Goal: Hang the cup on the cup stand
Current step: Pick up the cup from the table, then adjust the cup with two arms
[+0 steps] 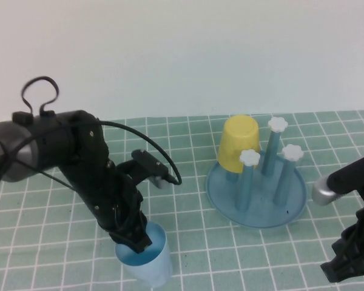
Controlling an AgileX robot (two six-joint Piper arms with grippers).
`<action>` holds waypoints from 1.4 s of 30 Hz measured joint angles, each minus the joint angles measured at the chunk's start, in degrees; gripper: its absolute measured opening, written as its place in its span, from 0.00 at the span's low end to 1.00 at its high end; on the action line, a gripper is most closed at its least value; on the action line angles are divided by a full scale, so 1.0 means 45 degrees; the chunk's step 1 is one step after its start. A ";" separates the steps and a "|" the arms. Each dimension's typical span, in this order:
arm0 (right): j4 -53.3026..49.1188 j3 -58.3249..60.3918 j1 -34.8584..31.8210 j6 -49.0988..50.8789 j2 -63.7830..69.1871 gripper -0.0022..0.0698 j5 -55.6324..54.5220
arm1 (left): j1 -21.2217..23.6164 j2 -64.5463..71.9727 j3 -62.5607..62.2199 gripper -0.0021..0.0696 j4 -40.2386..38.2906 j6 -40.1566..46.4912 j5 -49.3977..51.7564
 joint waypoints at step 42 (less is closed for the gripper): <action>1.3021 -0.1106 0.0106 -1.9143 -0.0583 0.91 -0.0428 | 0.0699 -0.1351 -0.0707 0.03 -0.6878 0.5920 0.3872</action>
